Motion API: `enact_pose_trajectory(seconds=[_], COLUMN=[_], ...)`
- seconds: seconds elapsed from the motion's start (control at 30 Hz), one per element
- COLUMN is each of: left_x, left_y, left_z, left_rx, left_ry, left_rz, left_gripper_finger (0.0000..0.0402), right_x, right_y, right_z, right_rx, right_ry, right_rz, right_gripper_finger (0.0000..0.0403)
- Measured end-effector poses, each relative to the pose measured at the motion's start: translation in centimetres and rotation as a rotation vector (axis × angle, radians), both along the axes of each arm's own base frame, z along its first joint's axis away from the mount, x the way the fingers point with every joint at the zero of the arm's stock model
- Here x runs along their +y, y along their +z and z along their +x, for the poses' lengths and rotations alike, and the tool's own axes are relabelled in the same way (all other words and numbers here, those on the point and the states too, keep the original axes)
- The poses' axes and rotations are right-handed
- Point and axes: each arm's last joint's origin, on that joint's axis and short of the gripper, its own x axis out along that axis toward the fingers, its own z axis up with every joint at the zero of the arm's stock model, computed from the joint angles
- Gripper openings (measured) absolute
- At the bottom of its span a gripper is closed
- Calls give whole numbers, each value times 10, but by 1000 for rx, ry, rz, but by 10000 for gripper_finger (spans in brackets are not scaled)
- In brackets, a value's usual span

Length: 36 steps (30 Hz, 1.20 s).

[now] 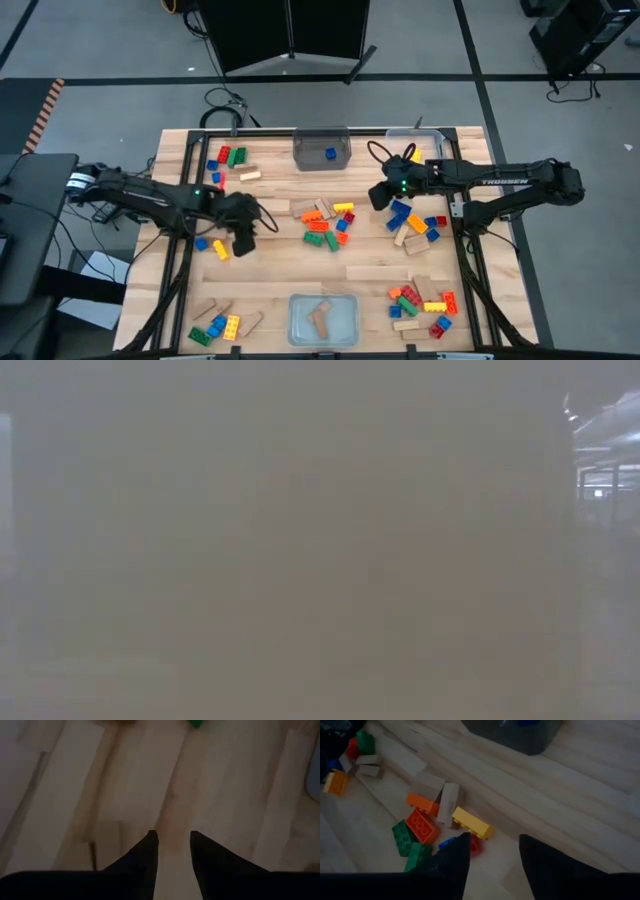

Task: Sort blocks by size
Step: Put the small orange game piece into the black bin

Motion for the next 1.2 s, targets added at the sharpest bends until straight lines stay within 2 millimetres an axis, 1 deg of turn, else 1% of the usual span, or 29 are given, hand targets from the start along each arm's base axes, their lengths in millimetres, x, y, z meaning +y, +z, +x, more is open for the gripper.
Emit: enact_pose_trajectory(seconds=[0.07,0.23,0.33,0.43,0.57,0.67,0.77,0.93,1.07,1.2], left_x=[1,1,2,2,2,2,2,2,2,3], left_y=[-2,-3,-3,-3,-2,-2,-1,0,1,2], left_z=[-2,3,4,4,5,6,7,9,10,12], left_rx=[-1,-70,-77,-78,-93,-96,-115,-139,-150,-170], left_ry=[-35,-123,-136,-134,-129,-128,-125,-111,-108,-95], left_rz=[29,97,124,136,142,143,145,154,155,170], left_gripper_finger=[126,127,133,153,193,224,243,250,250,250], right_x=[0,2,9,21,43,62,84,121,147,172], right_y=[1,2,1,1,3,4,2,-10,-25,-38], right_z=[1,3,2,-5,-18,-22,-24,-26,-27,-23], right_rx=[-14,-27,-18,69,204,225,219,290,392,427], right_ry=[9,27,59,39,-18,-69,-105,-134,-155,-157], right_rz=[-9,3,97,197,285,345,382,427,497,554], right_gripper_finger=[192,196,192,187,181,177,176,175,175,175])
